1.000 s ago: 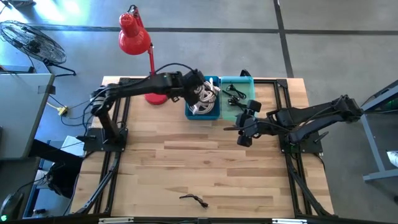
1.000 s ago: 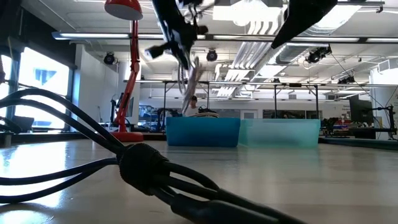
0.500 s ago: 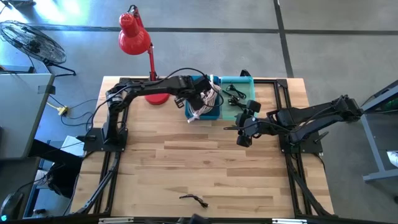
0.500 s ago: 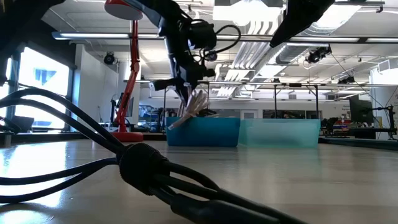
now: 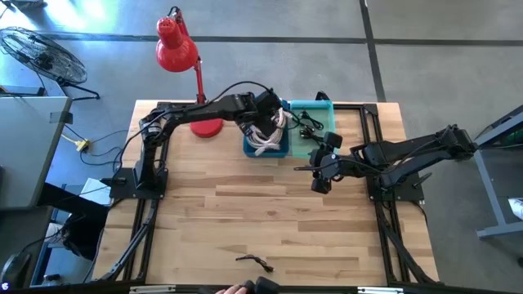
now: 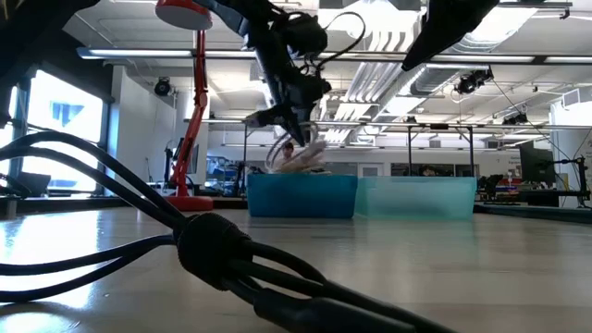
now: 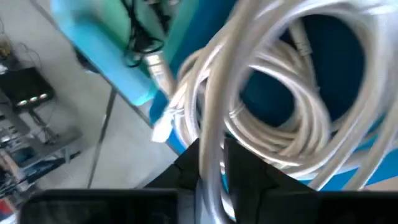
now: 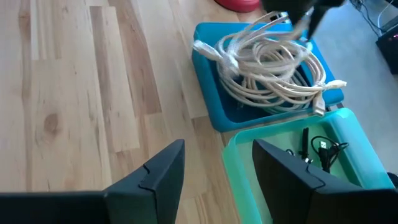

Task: Pick & Place USB Port
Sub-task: Put the white charger cable into the blue bin, then put the black charger cable into the green bin

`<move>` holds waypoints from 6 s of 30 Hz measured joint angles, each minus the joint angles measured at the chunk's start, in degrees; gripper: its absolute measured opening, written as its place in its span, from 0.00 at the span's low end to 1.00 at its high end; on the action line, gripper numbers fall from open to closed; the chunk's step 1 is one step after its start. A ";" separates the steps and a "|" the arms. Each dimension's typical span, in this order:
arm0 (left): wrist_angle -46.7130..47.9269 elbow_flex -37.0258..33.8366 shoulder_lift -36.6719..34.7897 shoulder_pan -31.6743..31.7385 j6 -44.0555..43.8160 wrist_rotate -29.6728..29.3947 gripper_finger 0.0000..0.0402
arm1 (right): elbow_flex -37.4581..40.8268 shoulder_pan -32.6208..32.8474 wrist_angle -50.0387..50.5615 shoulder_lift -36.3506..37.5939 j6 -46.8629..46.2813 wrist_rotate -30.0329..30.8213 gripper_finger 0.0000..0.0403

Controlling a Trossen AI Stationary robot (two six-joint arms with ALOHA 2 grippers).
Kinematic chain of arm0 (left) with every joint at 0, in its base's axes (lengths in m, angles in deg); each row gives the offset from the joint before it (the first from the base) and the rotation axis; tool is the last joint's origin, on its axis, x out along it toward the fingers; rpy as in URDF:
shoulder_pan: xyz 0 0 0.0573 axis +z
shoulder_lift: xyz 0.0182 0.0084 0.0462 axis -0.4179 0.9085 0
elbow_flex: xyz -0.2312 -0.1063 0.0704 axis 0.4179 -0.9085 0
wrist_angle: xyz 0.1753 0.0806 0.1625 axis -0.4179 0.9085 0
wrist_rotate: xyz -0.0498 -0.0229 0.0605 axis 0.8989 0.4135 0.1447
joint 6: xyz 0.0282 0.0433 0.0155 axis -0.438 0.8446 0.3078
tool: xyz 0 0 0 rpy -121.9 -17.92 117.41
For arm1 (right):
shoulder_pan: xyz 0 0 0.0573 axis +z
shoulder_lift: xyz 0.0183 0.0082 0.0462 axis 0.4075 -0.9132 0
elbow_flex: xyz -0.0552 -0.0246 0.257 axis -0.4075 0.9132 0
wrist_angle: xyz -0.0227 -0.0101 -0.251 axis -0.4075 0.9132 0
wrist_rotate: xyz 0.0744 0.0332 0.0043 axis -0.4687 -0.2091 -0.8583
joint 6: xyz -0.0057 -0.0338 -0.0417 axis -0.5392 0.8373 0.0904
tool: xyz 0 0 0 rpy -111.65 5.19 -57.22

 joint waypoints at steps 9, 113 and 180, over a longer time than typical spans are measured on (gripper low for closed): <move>2.85 3.63 -0.02 -0.74 -1.46 -0.39 0.29 | 0.00 -0.01 3.20 0.00 -2.23 -0.63 0.45; 29.06 18.07 13.29 -54.37 -105.85 17.06 0.43 | 0.00 33.34 -5.18 -0.15 -20.79 -1.01 0.45; 6.01 1.45 13.18 -52.02 -105.44 28.73 0.37 | -0.01 40.95 -13.32 -6.95 -22.62 -1.07 0.45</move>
